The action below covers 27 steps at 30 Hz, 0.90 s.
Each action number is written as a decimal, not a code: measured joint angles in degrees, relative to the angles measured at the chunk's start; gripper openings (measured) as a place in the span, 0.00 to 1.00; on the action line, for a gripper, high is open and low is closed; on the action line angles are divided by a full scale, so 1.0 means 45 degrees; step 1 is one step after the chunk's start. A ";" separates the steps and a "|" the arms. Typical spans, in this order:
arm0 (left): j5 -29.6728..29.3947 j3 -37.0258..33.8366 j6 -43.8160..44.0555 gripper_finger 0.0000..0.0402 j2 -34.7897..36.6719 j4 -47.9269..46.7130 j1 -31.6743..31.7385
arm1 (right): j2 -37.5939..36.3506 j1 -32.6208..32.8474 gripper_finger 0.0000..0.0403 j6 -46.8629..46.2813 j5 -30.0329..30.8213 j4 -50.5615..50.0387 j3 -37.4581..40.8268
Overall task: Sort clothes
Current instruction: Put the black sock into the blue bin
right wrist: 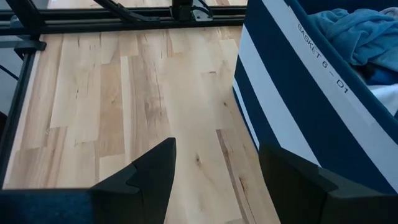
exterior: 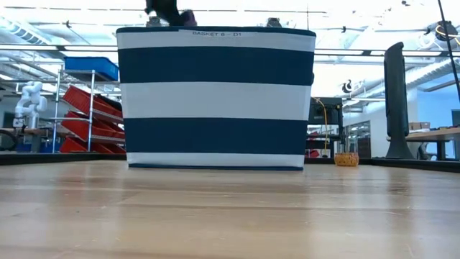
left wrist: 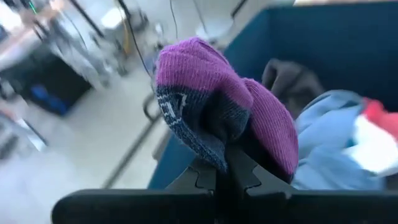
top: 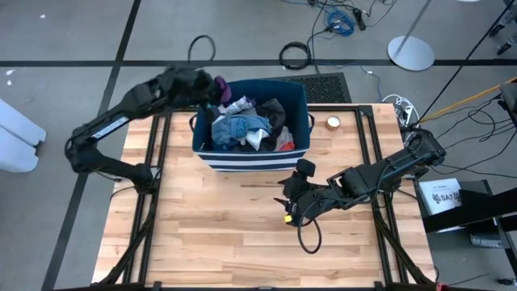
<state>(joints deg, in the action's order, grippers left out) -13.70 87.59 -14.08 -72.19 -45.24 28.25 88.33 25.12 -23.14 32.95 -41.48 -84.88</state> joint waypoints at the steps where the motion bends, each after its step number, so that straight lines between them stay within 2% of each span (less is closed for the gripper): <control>1: 0.0431 0.0000 0.0065 0.01 -0.0272 -0.0071 0.0444 | 0.0000 0.0000 0.54 -0.0003 0.0000 -0.0059 0.0000; 5: 0.1627 0.0000 0.0761 0.01 -0.1358 -0.0796 0.1745 | 0.0000 0.0001 0.54 -0.0033 0.0000 -0.0192 0.0000; 11: 0.4341 -0.0012 0.2147 0.02 -0.3303 -0.4139 0.2845 | 0.0000 0.0019 0.54 -0.0037 -0.0003 -0.0319 0.0000; 14: 0.4422 0.0074 0.2030 0.06 -0.3907 -0.4440 0.2895 | 0.0000 0.0019 0.54 -0.0037 0.0000 -0.0460 0.0000; 22: 0.4051 -0.0048 0.1729 0.11 -0.4104 -0.2971 0.2750 | -0.0008 0.0024 0.54 -0.0280 -0.0010 -0.0473 0.0000; 27: 0.4007 0.0898 0.1316 0.22 -0.4005 -0.3532 0.2746 | -0.0010 0.0024 0.54 -0.0145 -0.0024 -0.0470 0.0000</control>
<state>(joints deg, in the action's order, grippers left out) 4.34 91.63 -8.16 -90.21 -61.13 40.60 88.29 25.23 -23.80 32.84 -43.60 -84.88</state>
